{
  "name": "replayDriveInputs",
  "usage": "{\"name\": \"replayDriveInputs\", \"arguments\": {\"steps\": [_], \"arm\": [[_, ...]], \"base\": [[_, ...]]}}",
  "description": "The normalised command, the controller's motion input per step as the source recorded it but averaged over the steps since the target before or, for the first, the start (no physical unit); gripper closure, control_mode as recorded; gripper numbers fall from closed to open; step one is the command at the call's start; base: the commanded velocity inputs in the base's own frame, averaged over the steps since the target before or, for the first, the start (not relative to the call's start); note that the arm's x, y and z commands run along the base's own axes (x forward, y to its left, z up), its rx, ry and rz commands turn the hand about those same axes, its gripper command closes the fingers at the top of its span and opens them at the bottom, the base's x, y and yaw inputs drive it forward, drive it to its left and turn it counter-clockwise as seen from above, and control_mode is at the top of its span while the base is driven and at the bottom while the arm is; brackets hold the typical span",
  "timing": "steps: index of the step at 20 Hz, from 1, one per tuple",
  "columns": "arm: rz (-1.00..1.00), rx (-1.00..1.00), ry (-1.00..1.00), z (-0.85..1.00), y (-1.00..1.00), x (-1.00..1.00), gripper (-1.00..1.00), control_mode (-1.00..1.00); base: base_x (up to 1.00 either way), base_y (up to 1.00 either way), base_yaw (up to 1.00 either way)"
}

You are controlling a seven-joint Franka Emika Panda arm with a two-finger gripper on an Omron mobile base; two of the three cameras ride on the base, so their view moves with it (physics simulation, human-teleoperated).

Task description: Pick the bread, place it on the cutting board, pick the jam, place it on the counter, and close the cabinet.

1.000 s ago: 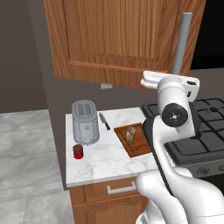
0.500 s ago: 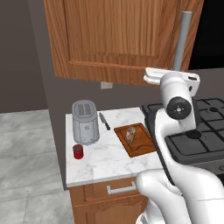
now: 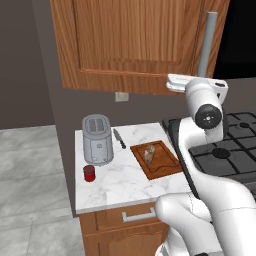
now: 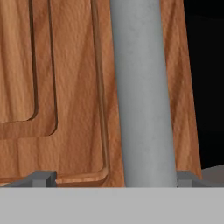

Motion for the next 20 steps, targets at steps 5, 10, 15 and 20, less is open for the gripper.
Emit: {"name": "replayDriveInputs", "arguments": {"steps": [5,10,15,20], "arm": [[0.04,0.0,0.0,0.0,-0.05,0.28,-1.0,-1.0],[0.04,0.0,0.0,0.0,-0.05,0.27,-1.0,-1.0],[0.04,0.0,0.0,0.0,-0.04,0.27,-1.0,-1.0],[0.04,0.0,0.0,0.0,-0.03,0.26,-1.0,-1.0]], "base": [[0.0,0.0,0.0],[0.0,0.0,0.0],[0.0,0.0,0.0],[0.0,0.0,0.0]]}}
